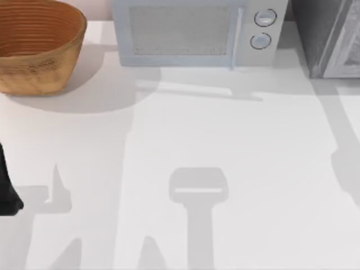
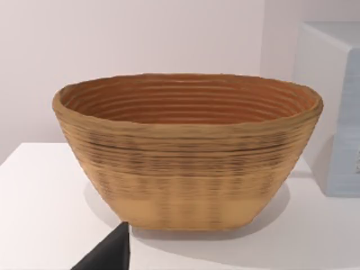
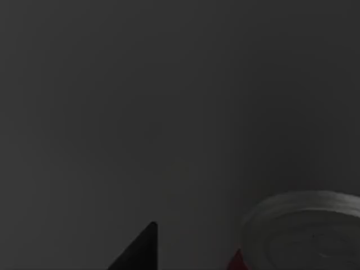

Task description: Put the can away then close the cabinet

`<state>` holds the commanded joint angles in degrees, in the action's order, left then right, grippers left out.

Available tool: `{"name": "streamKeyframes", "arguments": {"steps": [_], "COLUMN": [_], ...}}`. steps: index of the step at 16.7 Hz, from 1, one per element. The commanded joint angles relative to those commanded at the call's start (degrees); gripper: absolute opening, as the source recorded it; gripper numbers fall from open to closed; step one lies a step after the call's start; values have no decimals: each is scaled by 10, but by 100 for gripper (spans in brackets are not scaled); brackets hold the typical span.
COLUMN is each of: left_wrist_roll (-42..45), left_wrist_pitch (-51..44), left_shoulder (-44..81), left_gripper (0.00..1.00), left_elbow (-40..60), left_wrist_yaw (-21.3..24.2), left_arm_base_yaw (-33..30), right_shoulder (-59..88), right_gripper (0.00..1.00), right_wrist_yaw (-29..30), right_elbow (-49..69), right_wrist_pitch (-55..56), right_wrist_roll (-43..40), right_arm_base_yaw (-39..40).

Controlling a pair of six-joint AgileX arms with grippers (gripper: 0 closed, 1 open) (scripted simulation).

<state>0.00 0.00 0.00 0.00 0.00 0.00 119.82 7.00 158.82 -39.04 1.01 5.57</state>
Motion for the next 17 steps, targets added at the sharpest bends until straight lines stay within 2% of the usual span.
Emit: {"name": "streamKeyframes", "arguments": {"steps": [10,13,17], "left_wrist_roll": [0,0,0], "left_wrist_pitch": [0,0,0], "left_shoulder": [0,0,0], "left_gripper": [100,100,100], "left_elbow": [0,0,0], "left_wrist_yaw": [0,0,0], "left_arm_base_yaw": [0,0,0], "right_shoulder": [-14,-71,-219], "right_gripper": [100,100,100], "right_wrist_yaw": [-3,-13,-35], "right_elbow": [-15,-77,-239], "right_wrist_pitch": [7,35,99], "right_wrist_roll": [-2,-9,-25], "right_arm_base_yaw": [1,-1,-8]}}
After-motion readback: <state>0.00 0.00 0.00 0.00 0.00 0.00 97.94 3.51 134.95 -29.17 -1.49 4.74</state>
